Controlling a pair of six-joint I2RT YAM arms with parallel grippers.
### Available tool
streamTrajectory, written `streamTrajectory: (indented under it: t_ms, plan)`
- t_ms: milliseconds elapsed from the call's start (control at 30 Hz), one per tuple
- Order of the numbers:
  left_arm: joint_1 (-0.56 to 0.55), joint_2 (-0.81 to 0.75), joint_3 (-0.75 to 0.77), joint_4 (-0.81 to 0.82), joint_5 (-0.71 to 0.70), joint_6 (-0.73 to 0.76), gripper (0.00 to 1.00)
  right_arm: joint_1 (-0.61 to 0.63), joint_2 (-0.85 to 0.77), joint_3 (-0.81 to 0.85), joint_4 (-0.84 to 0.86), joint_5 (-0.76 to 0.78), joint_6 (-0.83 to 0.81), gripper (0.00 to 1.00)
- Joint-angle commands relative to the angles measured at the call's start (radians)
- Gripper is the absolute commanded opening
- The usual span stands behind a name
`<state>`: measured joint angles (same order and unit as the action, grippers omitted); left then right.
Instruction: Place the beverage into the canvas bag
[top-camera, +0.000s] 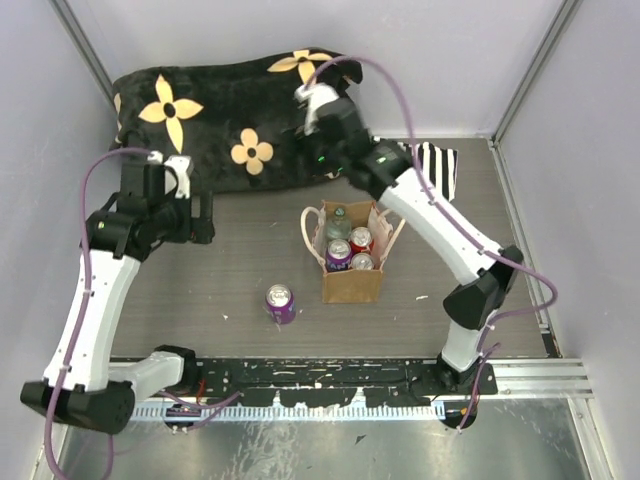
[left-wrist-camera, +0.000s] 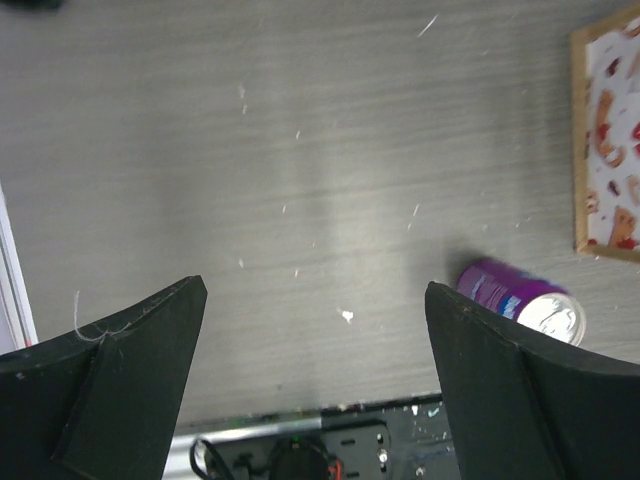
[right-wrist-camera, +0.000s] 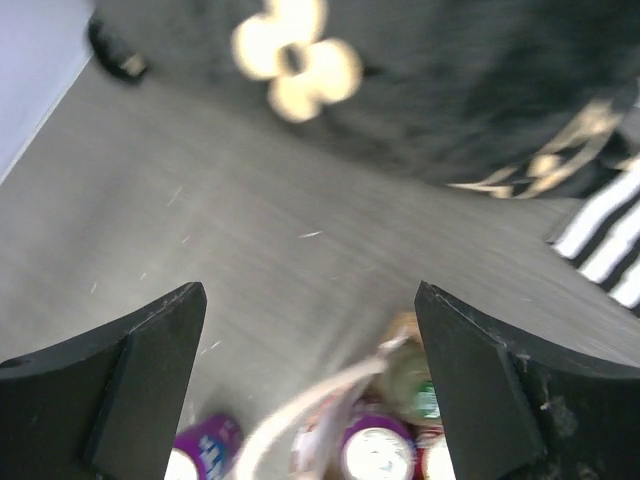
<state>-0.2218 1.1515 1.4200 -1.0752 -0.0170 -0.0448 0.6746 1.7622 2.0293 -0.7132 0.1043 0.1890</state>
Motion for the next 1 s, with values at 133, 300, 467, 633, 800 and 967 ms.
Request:
streamTrajectory:
  t_ms: [133, 300, 467, 633, 800, 967]
  plan:
    - [0.134, -0.149, -0.252, 0.006, 0.094, -0.091, 0.98, 0.348, 0.031, 0.006, 0.011, 0.088, -0.094, 0.92]
    - [0.168, -0.153, -0.303, 0.004, 0.099, -0.13, 0.98, 0.434, 0.048, -0.112, -0.03, 0.06, -0.047, 0.93]
    - [0.199, -0.13, -0.299, 0.0, 0.109, -0.141, 0.98, 0.475, 0.045, -0.287, -0.038, 0.045, 0.009, 0.94]
    - [0.209, -0.104, -0.299, -0.003, 0.112, -0.143, 0.98, 0.492, 0.038, -0.427, 0.009, 0.04, 0.048, 0.94]
    - [0.211, -0.09, -0.3, 0.001, 0.122, -0.148, 0.98, 0.493, 0.054, -0.478, 0.04, 0.005, 0.071, 0.94]
    - [0.213, -0.085, -0.297, 0.0, 0.127, -0.146, 0.98, 0.494, 0.104, -0.471, 0.007, -0.039, 0.079, 0.95]
